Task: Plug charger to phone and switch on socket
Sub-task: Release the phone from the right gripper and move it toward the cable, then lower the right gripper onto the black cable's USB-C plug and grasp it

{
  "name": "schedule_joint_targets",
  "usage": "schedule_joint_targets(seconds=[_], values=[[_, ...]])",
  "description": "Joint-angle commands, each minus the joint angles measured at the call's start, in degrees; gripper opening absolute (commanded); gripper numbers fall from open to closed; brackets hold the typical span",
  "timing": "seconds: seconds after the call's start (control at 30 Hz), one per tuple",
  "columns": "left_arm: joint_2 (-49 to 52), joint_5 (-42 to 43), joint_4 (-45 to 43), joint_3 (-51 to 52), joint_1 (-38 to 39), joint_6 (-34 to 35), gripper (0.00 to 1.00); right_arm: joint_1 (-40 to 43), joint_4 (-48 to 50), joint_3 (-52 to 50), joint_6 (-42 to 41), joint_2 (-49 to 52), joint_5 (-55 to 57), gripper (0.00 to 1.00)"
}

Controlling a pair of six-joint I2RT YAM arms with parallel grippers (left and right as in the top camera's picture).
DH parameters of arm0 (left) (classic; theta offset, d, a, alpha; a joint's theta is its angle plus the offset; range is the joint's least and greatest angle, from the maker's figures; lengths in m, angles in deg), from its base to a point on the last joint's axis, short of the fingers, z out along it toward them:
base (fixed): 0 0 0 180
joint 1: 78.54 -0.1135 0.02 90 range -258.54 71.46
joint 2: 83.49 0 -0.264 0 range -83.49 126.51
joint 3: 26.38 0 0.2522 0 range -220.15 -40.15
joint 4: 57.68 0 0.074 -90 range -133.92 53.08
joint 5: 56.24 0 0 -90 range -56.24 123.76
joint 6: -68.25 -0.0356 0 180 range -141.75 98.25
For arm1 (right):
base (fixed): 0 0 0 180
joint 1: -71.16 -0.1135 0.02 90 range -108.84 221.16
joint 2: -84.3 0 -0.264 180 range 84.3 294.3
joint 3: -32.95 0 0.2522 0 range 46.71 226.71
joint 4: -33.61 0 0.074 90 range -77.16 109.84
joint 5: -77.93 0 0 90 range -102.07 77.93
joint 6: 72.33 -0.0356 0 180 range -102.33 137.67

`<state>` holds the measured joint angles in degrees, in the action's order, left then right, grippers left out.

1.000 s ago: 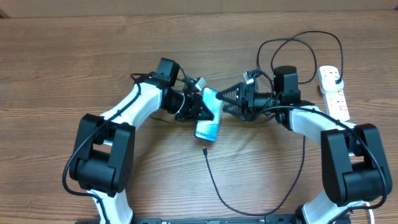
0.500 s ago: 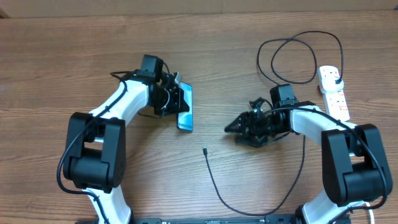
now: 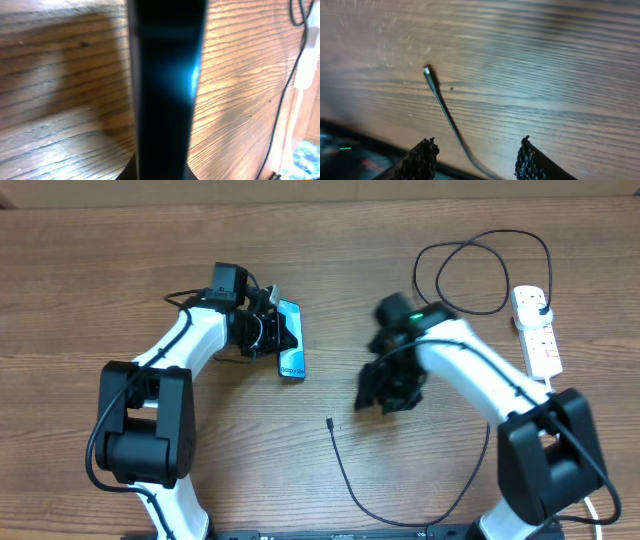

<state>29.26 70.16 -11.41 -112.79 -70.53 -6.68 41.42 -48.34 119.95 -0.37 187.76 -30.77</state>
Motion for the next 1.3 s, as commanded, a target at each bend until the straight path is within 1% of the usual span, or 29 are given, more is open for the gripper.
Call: schedule_joint_targets(seconds=[0.0, 0.07, 0.23, 0.37, 0.5, 0.6, 0.73, 0.8, 0.97, 1.03, 1.1, 1.2, 1.27], values=[[-0.02, 3.3, 0.02, -0.22, -1.95, -0.76, 0.04, -6.78, 0.02, -0.17, -4.79, -0.76, 12.33, 0.54], [-0.02, 3.72, 0.24, -0.22, -3.15, -0.76, 0.04, -10.78, 1.2, -0.79, -8.13, -0.76, 15.52, 0.59], [-0.02, 6.19, 0.31, -0.22, -5.33, -0.72, 0.05, -17.94, 4.59, -0.92, -12.46, -0.46, 20.28, 0.6], [-0.02, 8.31, 0.46, -0.2, -5.53, -0.76, 0.04, -21.2, 6.47, -0.92, -12.44, -0.46, 21.22, 0.6], [-0.02, 8.22, 0.48, -0.2, -5.53, -0.94, 0.04, -23.26, 6.62, -0.92, -12.46, -0.13, 22.53, 0.61], [-0.02, 8.22, 0.68, -0.17, -5.53, -0.94, 0.04, -23.67, 6.54, -0.92, -12.39, 0.5, 22.97, 0.64], [-0.02, 8.2, 0.85, -0.15, -5.53, -0.94, 0.04, -23.67, 5.62, -0.92, -11.91, 2.45, 22.95, 0.75], [-0.02, 8.11, 0.83, -0.15, -5.53, -0.96, 0.04, -23.67, 4.81, -0.92, -11.87, 4.09, 22.93, 0.78], [-0.02, 8.02, 0.81, -0.15, -5.53, -1.16, 0.04, -23.67, 1.84, -0.92, -11.56, 8.96, 23.91, 0.81], [-0.02, 8.02, 0.83, -0.15, -5.53, -1.16, 0.04, -23.61, 0.85, -0.92, -11.89, 11.1, 26.08, 0.85], [-0.02, 8.02, 0.81, -0.15, -5.53, -1.16, 0.04, -23.26, 0.22, -0.92, -12.44, 12.94, 28.79, 0.87], [-0.02, 8.02, 0.81, -0.15, -5.53, -1.16, 0.04, -21.88, -0.31, -0.92, -12.44, 15.23, 31.43, 0.9], [-0.02, 8.02, 0.79, -0.15, -5.53, -1.16, 0.04, -20.28, -0.31, -0.92, -12.41, 16.06, 32.0, 0.89]])
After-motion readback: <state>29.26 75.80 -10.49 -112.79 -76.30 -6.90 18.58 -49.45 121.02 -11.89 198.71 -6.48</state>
